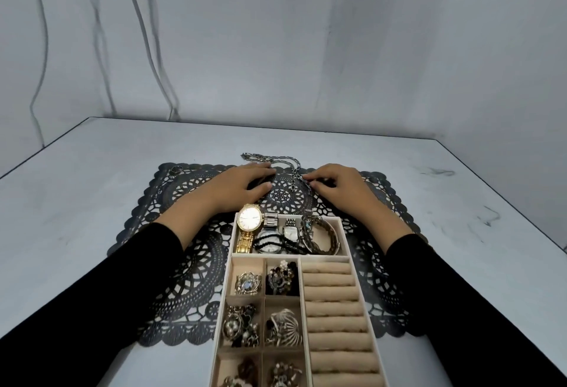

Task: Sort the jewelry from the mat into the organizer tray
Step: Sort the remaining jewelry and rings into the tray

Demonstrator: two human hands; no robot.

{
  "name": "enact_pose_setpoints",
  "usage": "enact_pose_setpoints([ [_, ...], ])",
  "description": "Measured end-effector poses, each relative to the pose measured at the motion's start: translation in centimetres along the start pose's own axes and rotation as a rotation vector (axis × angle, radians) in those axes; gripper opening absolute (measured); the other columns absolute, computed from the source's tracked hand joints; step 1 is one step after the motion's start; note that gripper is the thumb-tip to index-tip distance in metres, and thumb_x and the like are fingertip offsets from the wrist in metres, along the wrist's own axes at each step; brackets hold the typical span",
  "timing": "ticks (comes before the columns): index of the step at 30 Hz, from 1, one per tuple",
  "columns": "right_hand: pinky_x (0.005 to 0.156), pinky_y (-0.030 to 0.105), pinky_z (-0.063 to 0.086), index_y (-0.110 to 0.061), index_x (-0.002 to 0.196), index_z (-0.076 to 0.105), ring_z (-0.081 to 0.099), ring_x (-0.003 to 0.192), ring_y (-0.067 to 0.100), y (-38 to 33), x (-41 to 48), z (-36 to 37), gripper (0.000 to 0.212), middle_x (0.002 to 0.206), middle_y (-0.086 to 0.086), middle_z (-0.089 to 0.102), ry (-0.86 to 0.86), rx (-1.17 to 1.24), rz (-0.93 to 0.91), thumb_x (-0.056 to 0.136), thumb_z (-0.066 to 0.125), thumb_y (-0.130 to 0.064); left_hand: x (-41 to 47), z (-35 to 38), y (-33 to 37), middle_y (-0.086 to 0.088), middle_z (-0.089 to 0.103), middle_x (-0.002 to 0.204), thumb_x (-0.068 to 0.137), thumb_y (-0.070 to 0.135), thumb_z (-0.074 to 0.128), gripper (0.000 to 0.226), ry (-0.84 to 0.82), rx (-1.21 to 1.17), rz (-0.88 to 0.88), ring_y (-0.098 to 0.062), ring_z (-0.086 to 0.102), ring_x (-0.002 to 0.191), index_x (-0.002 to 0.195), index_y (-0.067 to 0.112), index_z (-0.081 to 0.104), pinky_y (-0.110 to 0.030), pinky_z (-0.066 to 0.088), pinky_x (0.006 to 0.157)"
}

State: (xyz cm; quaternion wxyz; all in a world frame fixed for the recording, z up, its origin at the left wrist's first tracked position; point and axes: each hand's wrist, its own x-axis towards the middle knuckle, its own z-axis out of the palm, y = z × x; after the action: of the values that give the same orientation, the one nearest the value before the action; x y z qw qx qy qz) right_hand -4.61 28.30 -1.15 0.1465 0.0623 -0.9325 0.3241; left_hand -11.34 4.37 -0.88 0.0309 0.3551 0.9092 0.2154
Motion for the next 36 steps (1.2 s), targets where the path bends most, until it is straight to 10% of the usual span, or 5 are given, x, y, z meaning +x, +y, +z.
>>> enact_pose_setpoints([
  [9,0.080,0.008,0.039,-0.028,0.099,0.073,0.057,0.094,0.002,0.4,0.6,-0.3,0.022,0.100,-0.009,0.065,-0.058,0.017,-0.011,0.079,0.075,-0.035,2.3,0.7,0.6,0.011,0.062,0.131,0.094,0.032,0.062,0.033,0.102,-0.094,0.206,-0.004,0.055,0.123,0.127,0.029,0.064,-0.031,0.042,0.107],
  [36,0.077,0.024,0.036,-0.013,0.097,0.067,0.054,0.090,0.016,0.9,0.5,-0.4,0.012,0.092,0.003,0.063,0.011,-0.073,-0.019,0.092,0.057,-0.012,4.9,0.3,2.0,0.013,0.065,0.098,0.090,0.021,0.068,0.006,-0.010,-0.054,0.281,-0.007,0.058,0.097,0.095,0.021,0.070,-0.030,0.044,0.088],
])
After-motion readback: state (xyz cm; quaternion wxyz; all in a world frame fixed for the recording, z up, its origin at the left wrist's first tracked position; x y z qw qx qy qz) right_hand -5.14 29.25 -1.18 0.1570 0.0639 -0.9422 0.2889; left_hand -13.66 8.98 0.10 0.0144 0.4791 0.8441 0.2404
